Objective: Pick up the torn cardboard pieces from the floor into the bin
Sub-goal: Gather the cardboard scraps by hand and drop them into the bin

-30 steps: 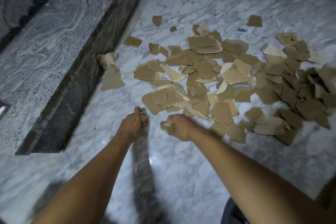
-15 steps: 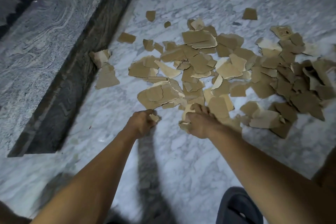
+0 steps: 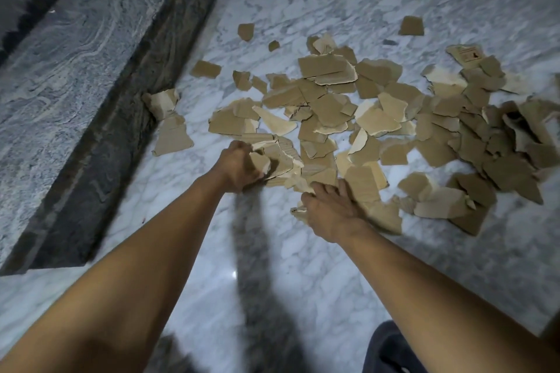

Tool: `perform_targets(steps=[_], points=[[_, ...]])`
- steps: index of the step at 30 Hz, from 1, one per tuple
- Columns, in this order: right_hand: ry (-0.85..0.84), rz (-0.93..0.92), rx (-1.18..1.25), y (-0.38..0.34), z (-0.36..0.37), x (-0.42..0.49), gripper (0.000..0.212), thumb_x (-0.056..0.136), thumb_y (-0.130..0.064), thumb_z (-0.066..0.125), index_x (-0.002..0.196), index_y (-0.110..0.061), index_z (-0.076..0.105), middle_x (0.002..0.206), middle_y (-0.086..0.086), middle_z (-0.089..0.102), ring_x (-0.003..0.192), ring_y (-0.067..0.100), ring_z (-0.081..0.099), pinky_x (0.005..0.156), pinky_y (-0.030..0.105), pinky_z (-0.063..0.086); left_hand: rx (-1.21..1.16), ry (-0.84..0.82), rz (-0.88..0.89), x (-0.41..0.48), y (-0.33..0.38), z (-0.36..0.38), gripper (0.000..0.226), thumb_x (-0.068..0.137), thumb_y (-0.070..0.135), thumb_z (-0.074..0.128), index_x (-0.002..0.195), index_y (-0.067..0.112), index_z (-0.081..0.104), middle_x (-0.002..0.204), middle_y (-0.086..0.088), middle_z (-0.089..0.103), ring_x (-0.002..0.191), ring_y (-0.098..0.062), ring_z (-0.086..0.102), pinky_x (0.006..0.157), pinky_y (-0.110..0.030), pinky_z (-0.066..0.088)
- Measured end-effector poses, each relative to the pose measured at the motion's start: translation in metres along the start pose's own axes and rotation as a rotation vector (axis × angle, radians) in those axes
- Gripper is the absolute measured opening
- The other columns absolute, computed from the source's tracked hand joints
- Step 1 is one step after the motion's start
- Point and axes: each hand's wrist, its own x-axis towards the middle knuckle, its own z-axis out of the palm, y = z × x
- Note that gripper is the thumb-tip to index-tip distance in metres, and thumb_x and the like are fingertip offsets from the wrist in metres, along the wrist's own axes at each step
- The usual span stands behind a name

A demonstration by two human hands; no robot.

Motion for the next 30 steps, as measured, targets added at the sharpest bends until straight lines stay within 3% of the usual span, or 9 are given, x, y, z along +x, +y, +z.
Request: perform_targets(steps=[6, 11, 16, 18, 20, 23, 26, 28, 30], points=[[0.180, 0.006, 0.015, -0.003, 0.006, -0.010, 0.053, 0.082, -0.010, 0.064, 0.132, -0.019, 0.045, 0.134, 0.012, 0.038, 0.118, 0.038, 0.041, 0.096, 0.050, 0.034, 0.096, 0.013, -0.010, 0.013, 0.014, 0.024, 0.048, 0.077, 0.033, 0.070, 0.124, 0.029, 0.057, 0.133, -0.003, 0.049, 0.126, -0.027, 0.047, 0.099, -0.044, 0.045], [0.277, -0.031, 0.116, -0.003, 0.017, -0.014, 0.056, 0.072, 0.002, 0.067, 0.112, -0.023, 0.038, 0.110, 0.011, 0.045, 0.099, 0.037, 0.050, 0.073, 0.048, 0.050, 0.263, 0.178, 0.037, -0.002, 0.014, 0.035, 0.052, 0.081, 0.039, 0.072, 0.125, 0.020, 0.053, 0.129, -0.010, 0.037, 0.120, -0.032, 0.042, 0.096, -0.047, 0.040], [0.050, 0.142, 0.566, 0.029, -0.001, -0.017, 0.048, 0.079, -0.034, 0.075, 0.117, -0.032, 0.046, 0.117, 0.001, 0.061, 0.102, 0.028, 0.061, 0.081, 0.036, 0.053, 0.165, 0.184, 0.050, -0.011, 0.013, 0.028, 0.050, 0.084, 0.036, 0.070, 0.124, 0.013, 0.052, 0.120, -0.014, 0.043, 0.101, -0.037, 0.053, 0.087, -0.045, 0.047], [-0.101, 0.248, 0.724, 0.054, -0.014, -0.020, 0.057, 0.070, -0.048, 0.078, 0.121, -0.031, 0.059, 0.114, 0.002, 0.070, 0.092, 0.023, 0.067, 0.079, 0.029, 0.055, 0.083, 0.199, 0.078, -0.017, 0.016, 0.022, 0.046, 0.085, 0.029, 0.069, 0.124, 0.013, 0.051, 0.118, -0.012, 0.048, 0.099, -0.036, 0.056, 0.082, -0.042, 0.047], [-0.197, 0.328, 0.763, 0.088, -0.027, -0.025, 0.069, 0.067, -0.049, 0.081, 0.128, -0.022, 0.060, 0.121, 0.001, 0.068, 0.103, 0.022, 0.066, 0.089, 0.031, 0.055, 0.000, 0.223, 0.072, -0.021, 0.021, 0.012, 0.044, 0.086, 0.024, 0.067, 0.124, 0.013, 0.048, 0.116, -0.010, 0.054, 0.100, -0.033, 0.057, 0.077, -0.036, 0.043], [-0.150, 0.499, 0.815, 0.141, -0.035, -0.036, 0.088, 0.051, -0.067, 0.079, 0.124, -0.020, 0.062, 0.111, 0.001, 0.070, 0.105, 0.027, 0.066, 0.094, 0.038, 0.053, -0.082, 0.230, 0.051, -0.024, 0.034, -0.005, 0.047, 0.085, 0.031, 0.068, 0.117, 0.018, 0.036, 0.101, -0.007, 0.060, 0.091, -0.033, 0.060, 0.071, -0.035, 0.043], [-0.053, 0.635, 1.058, 0.168, -0.034, -0.043, 0.071, 0.069, -0.041, 0.086, 0.126, -0.009, 0.058, 0.115, 0.008, 0.067, 0.108, 0.030, 0.064, 0.092, 0.038, 0.053, -0.318, 0.106, 0.004, -0.022, 0.053, -0.013, 0.064, 0.080, 0.032, 0.074, 0.124, 0.023, 0.028, 0.095, -0.006, 0.062, 0.082, -0.027, 0.064, 0.067, -0.037, 0.054], [-0.053, 0.671, 1.194, 0.170, -0.035, -0.043, 0.080, 0.075, -0.033, 0.085, 0.140, -0.007, 0.046, 0.132, 0.009, 0.058, 0.120, 0.031, 0.057, 0.100, 0.041, 0.049, -0.373, -0.071, 0.047, -0.018, 0.067, -0.010, 0.069, 0.070, 0.044, 0.078, 0.126, 0.023, 0.043, 0.100, -0.003, 0.067, 0.088, -0.023, 0.066, 0.077, -0.038, 0.057], [-0.076, 0.640, 1.268, 0.161, -0.037, -0.037, 0.081, 0.079, -0.032, 0.083, 0.144, -0.010, 0.040, 0.137, 0.008, 0.053, 0.124, 0.030, 0.053, 0.101, 0.039, 0.046, -0.290, -0.246, 0.106, -0.013, 0.083, 0.004, 0.052, 0.069, 0.050, 0.078, 0.109, 0.020, 0.063, 0.093, 0.001, 0.073, 0.088, -0.021, 0.069, 0.083, -0.036, 0.056]])
